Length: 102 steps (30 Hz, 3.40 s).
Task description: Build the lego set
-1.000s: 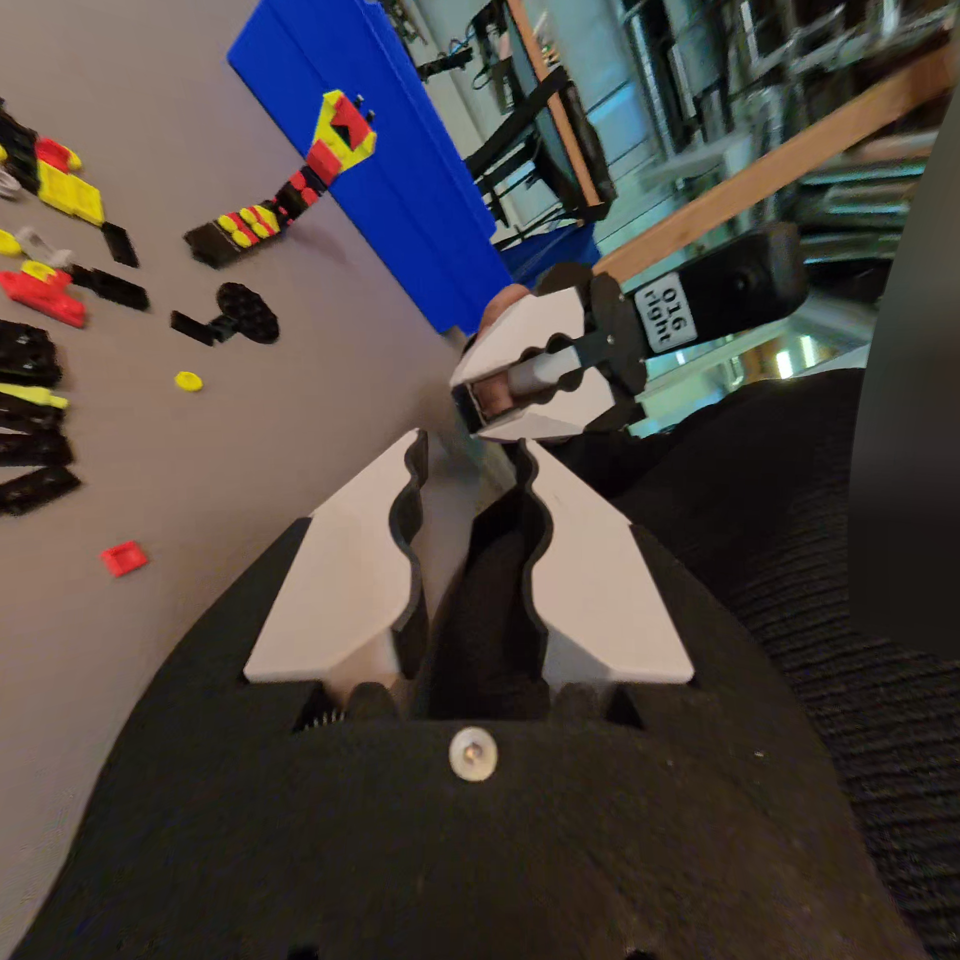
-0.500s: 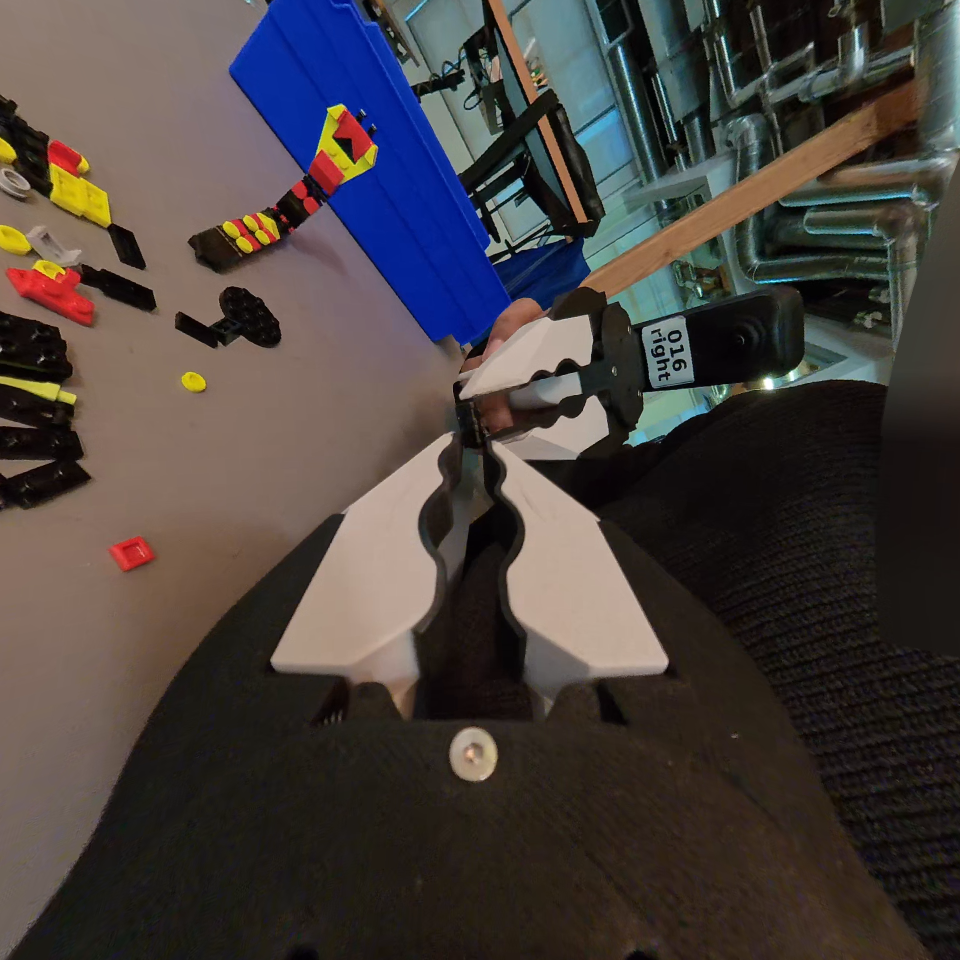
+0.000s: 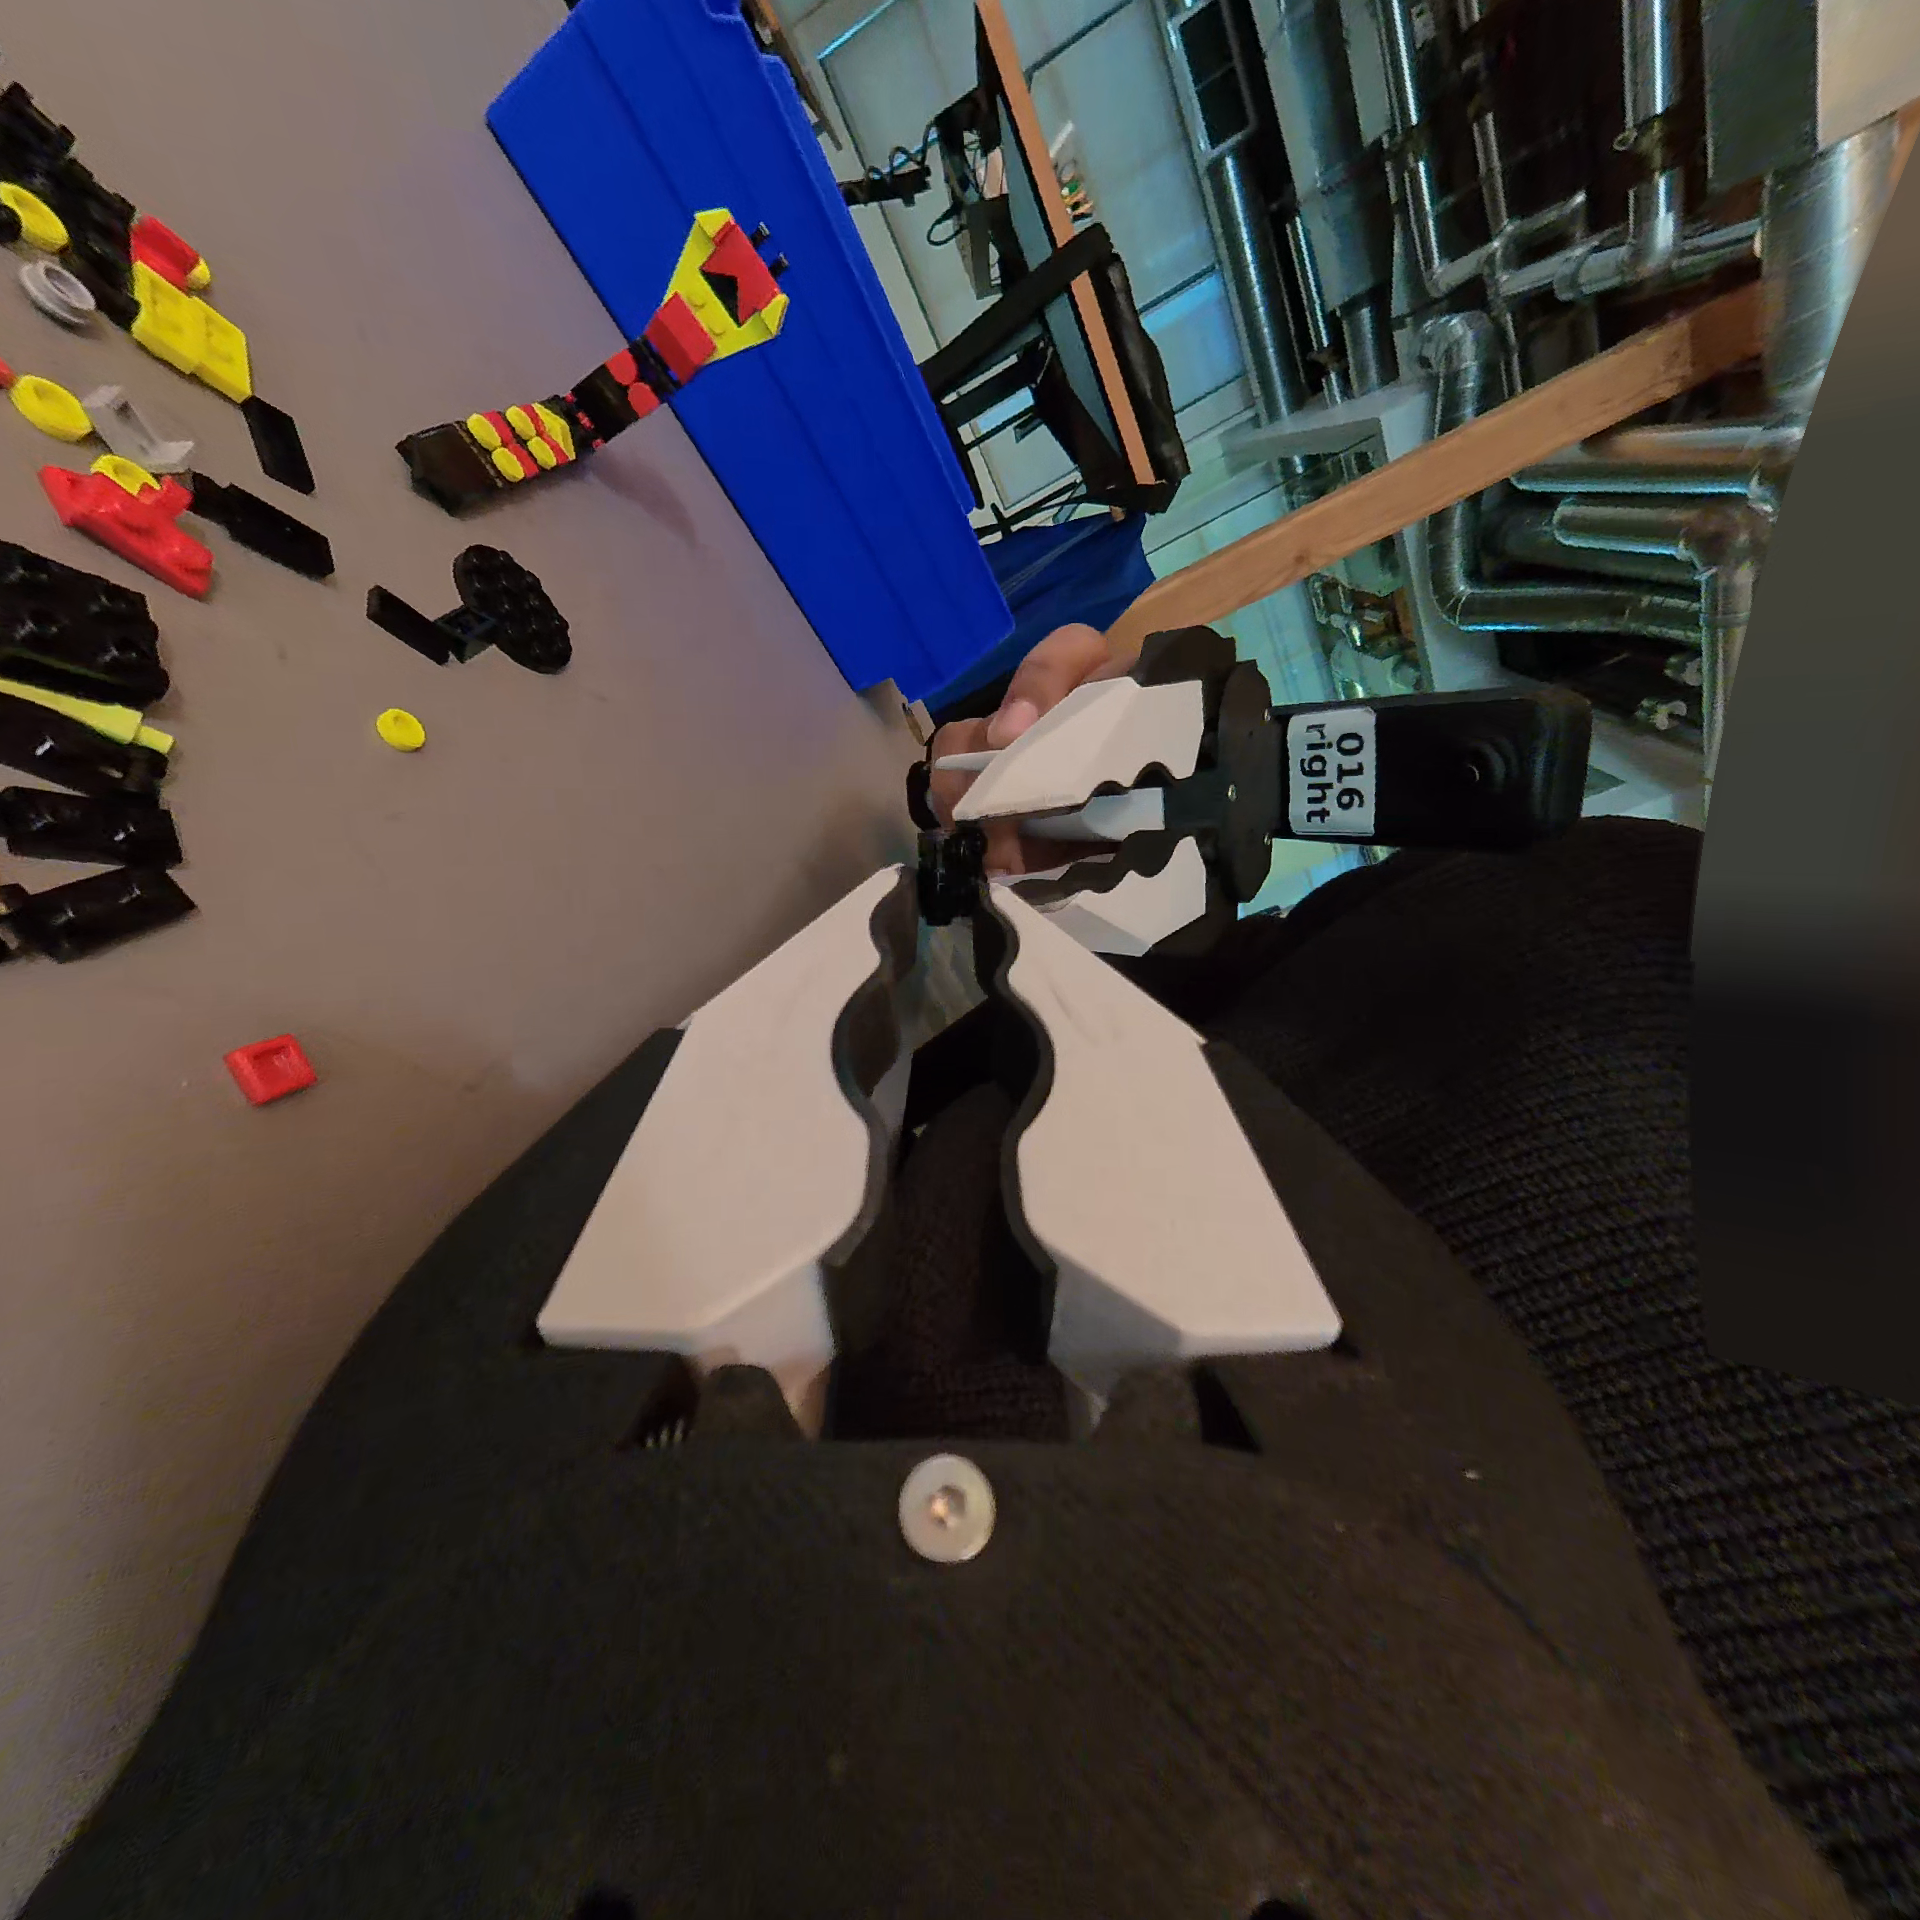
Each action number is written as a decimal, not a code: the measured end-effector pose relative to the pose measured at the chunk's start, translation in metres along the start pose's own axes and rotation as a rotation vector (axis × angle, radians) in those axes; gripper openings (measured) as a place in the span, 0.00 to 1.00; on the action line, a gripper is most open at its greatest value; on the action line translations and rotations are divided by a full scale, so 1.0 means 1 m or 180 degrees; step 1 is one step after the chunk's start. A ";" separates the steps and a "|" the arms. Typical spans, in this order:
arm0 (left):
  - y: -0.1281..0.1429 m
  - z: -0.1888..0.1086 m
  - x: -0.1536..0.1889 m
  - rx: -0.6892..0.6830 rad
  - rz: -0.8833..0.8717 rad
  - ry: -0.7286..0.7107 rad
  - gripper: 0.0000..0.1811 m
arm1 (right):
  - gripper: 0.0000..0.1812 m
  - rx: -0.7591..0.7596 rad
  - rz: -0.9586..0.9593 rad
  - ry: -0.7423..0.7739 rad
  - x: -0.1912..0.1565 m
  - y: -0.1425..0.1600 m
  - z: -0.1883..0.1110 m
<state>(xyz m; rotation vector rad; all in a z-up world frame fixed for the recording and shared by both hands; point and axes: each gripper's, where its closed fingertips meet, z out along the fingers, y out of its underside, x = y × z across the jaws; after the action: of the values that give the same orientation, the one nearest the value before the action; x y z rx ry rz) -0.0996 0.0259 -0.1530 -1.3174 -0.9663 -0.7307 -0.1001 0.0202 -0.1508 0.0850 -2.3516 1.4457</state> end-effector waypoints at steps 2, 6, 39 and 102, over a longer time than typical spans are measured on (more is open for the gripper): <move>0.000 0.000 0.001 -0.0009 -0.0012 0.0044 0.04 | 0.07 0.0020 -0.0009 -0.0007 -0.001 -0.001 0.000; 0.002 -0.001 0.001 -0.0035 -0.0010 0.0080 0.03 | 0.07 0.0028 0.0002 -0.0045 -0.002 -0.001 0.000; 0.008 0.004 0.009 -0.0241 0.1042 -0.0277 0.02 | 0.03 0.0412 0.1965 -0.1091 -0.005 -0.007 -0.008; 0.032 0.002 0.001 -0.0869 0.1678 -0.0460 0.04 | 0.03 -0.0008 0.1957 -0.1487 -0.029 0.009 -0.005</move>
<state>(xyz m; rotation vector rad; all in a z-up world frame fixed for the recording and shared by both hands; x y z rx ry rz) -0.0712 0.0319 -0.1661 -1.7909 -0.5966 -0.3686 -0.0741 0.0249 -0.1659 -0.3740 -2.9236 1.8549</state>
